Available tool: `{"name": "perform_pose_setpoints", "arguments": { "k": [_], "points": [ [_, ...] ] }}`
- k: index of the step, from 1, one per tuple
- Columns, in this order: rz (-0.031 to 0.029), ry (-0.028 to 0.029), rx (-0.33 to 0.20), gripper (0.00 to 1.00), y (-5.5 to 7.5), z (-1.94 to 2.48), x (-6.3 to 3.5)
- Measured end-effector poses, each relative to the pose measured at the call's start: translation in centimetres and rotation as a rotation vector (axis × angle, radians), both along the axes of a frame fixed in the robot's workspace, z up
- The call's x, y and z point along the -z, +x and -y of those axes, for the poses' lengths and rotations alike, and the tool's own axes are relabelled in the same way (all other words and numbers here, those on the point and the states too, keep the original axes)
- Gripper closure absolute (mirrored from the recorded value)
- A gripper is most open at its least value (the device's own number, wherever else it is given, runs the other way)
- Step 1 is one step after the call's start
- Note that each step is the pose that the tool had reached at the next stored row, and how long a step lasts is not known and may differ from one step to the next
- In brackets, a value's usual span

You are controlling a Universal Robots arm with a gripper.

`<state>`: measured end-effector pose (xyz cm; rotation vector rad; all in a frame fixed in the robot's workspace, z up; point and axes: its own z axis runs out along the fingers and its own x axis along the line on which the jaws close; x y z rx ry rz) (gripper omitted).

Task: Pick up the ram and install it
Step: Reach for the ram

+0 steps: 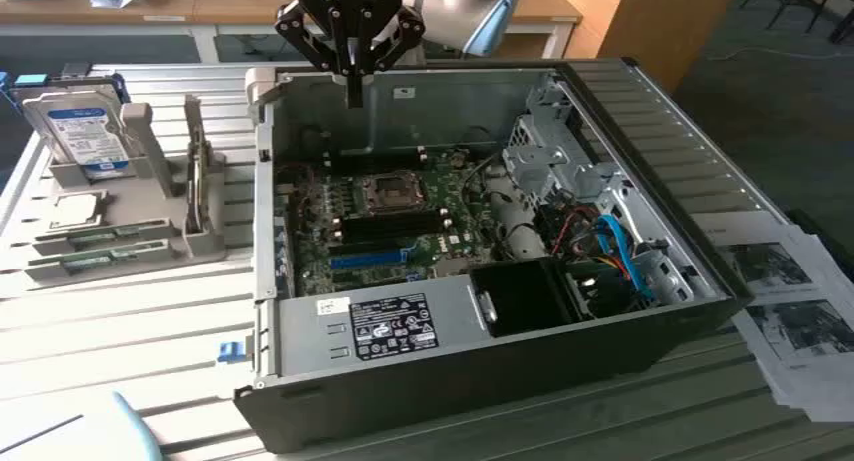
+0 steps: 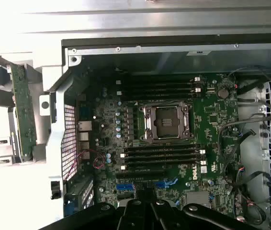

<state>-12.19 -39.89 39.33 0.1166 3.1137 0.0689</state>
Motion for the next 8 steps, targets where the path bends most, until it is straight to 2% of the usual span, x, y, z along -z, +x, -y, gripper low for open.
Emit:
{"name": "perform_pose_setpoints", "arguments": {
  "k": [8],
  "points": [
    [0.0,0.0,0.0,0.91,0.0,0.0,0.0]
  ]
}}
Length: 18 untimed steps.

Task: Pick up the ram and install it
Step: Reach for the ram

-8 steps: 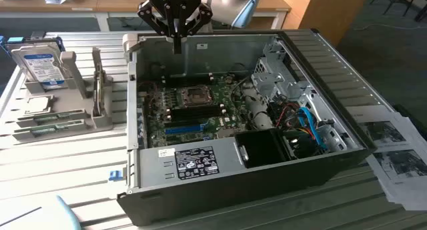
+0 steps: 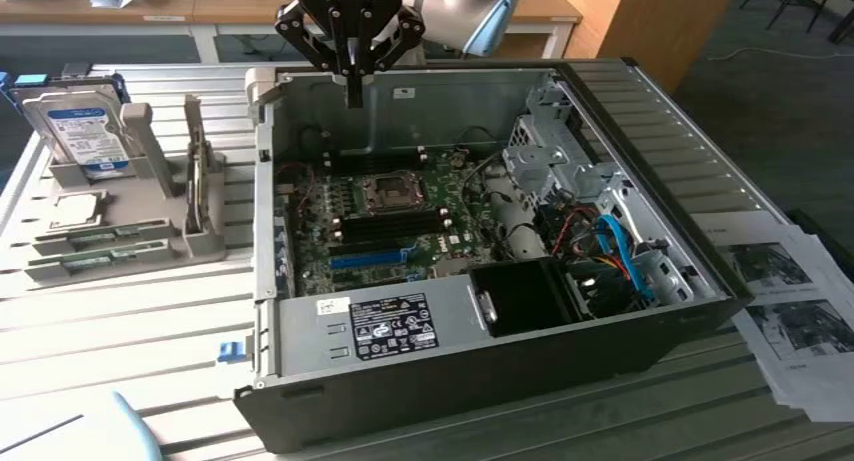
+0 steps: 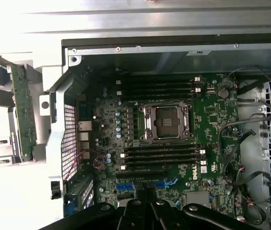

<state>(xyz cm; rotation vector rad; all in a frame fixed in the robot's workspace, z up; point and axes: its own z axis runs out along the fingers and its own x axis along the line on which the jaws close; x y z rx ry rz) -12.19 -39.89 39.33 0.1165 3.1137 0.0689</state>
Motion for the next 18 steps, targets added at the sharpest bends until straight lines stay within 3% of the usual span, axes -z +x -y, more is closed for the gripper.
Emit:
{"name": "perform_pose_setpoints", "arguments": {
  "k": [7,18],
  "points": [
    [0.0,-0.0001,0.0,0.91,-0.4,0.0,0.0],
    [0.0001,0.0,0.0,0.91,-2.4,0.0,0.0]
  ]
}}
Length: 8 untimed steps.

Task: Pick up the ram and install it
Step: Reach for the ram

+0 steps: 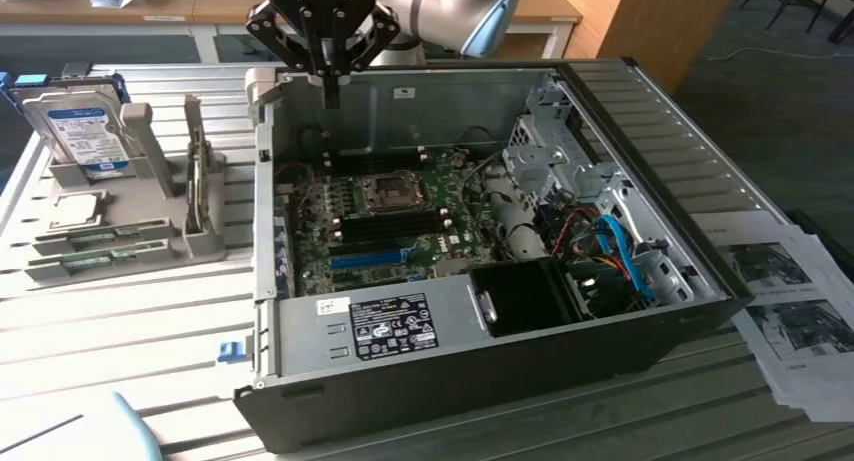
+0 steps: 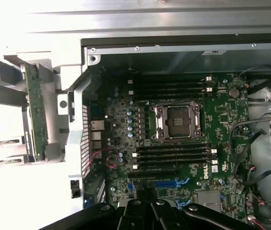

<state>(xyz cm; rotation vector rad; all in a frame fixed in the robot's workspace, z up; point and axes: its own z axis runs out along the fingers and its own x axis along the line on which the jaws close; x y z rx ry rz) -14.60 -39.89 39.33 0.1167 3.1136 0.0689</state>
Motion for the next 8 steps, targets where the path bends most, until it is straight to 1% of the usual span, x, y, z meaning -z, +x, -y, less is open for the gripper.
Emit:
{"name": "perform_pose_setpoints", "arguments": {
  "k": [8],
  "points": [
    [0.0,0.0,0.0,0.91,-2.0,0.0,0.0]
  ]
}}
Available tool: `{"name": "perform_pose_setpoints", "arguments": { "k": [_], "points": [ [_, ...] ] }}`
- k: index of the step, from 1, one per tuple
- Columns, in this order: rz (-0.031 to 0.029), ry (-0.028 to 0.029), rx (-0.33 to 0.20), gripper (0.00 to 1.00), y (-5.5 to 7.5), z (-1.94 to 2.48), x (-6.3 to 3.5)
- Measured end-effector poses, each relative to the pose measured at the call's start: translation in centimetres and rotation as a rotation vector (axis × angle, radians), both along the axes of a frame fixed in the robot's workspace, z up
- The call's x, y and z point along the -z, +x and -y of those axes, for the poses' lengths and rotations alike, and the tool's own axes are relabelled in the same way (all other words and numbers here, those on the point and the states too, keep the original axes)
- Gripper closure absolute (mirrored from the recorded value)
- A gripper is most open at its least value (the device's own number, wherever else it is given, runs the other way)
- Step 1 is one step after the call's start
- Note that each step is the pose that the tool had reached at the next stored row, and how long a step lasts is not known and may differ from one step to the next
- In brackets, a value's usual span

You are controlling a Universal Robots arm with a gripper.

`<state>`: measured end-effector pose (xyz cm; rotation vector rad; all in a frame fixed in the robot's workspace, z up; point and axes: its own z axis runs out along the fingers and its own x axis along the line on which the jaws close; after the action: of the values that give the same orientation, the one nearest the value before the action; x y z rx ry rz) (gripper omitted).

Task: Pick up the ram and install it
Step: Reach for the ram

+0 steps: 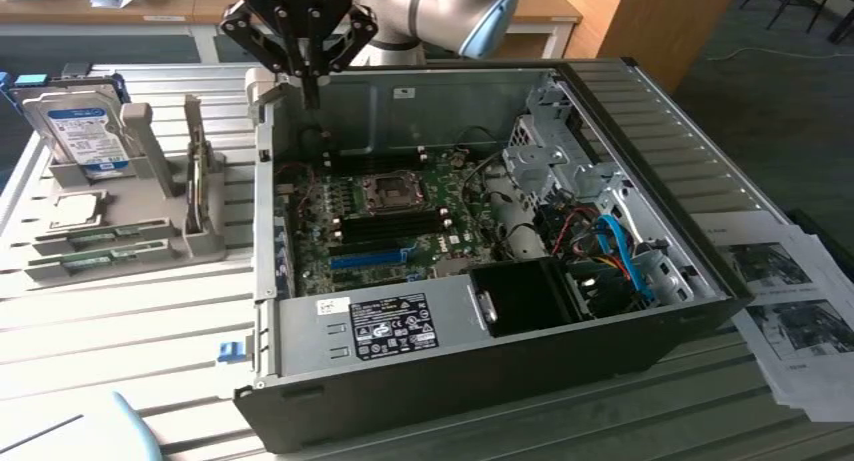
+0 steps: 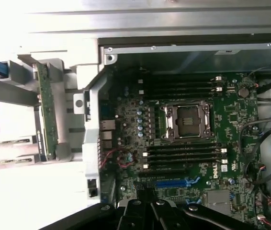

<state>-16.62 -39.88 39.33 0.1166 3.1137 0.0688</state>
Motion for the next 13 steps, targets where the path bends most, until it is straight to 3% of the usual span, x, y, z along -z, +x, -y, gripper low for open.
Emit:
{"name": "perform_pose_setpoints", "arguments": {
  "k": [13],
  "points": [
    [0.0,0.0,0.0,0.91,-3.6,0.0,0.0]
  ]
}}
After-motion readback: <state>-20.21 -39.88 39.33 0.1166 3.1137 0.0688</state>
